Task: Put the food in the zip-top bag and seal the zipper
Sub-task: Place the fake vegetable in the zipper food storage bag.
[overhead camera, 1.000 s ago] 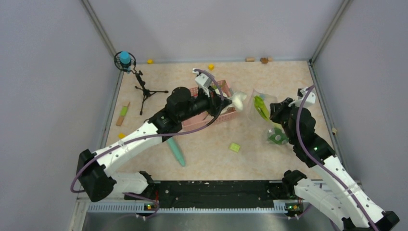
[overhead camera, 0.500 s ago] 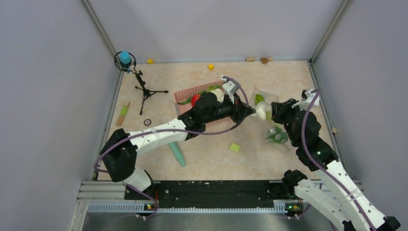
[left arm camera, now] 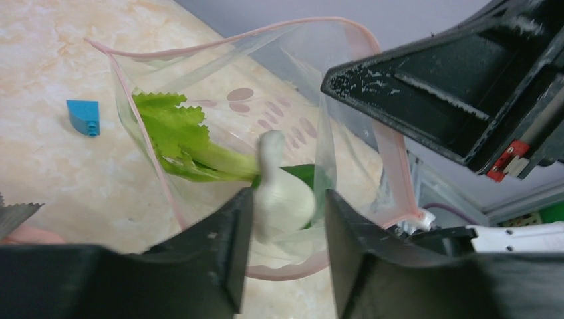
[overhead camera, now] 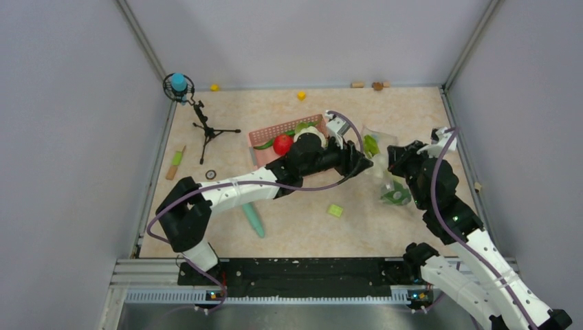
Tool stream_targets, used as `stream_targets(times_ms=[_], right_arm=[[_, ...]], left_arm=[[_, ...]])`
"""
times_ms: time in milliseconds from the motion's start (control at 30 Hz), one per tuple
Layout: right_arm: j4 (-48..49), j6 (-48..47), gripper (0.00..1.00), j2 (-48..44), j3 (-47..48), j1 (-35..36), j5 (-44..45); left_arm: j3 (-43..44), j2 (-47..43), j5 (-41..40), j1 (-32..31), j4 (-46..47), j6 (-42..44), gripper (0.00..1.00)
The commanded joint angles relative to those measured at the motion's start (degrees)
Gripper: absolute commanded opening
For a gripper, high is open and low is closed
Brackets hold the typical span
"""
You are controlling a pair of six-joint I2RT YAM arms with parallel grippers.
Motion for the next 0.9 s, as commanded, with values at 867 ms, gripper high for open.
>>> stream_targets(times_ms=[867], right_arm=[[2.8, -0.4, 0.0, 0.7, -0.1, -0.5, 1.2]], left_arm=[[-9.2, -15.8, -33.1, 8.2, -21.7, 4.7, 0.97]])
